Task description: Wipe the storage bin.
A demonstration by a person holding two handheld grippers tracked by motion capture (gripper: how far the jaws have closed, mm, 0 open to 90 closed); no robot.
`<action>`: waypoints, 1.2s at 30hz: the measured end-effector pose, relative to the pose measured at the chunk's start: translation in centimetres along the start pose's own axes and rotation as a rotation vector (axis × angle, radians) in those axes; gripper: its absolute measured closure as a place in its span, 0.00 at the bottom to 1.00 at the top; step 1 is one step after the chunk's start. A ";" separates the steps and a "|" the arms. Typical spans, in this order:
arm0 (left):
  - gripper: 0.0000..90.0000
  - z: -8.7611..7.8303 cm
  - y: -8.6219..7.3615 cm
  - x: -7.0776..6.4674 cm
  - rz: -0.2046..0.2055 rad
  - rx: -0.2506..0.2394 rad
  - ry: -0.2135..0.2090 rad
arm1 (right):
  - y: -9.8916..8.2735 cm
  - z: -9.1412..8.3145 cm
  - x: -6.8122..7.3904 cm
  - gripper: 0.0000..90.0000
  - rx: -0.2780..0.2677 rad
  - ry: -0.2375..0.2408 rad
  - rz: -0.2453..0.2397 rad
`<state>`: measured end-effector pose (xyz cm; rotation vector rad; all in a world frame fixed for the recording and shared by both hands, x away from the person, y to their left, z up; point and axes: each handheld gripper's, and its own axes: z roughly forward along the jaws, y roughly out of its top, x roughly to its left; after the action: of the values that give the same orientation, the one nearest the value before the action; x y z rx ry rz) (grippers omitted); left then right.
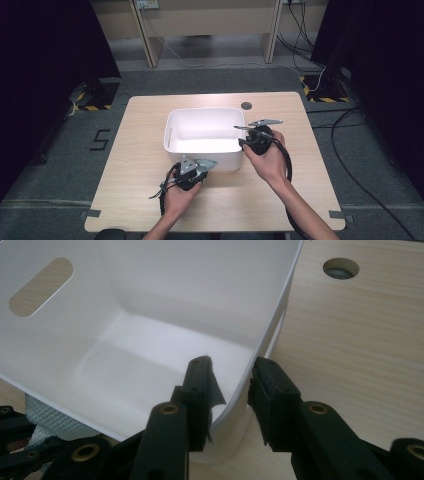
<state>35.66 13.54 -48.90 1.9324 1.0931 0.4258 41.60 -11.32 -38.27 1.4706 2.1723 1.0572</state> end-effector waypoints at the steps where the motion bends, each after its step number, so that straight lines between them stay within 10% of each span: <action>1: 0.86 0.0 0.0 0.0 0.001 -0.001 0.000 | 0.0 0.0 0.0 0.77 0.001 0.000 -0.001; 36: 0.86 -1.4 1.7 -0.5 0.003 -0.043 -0.010 | 0.0 0.1 0.0 0.77 0.001 0.002 0.001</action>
<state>35.38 13.38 -46.64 1.8971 1.0670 0.4371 41.66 -11.32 -38.30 1.4723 2.1743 1.0582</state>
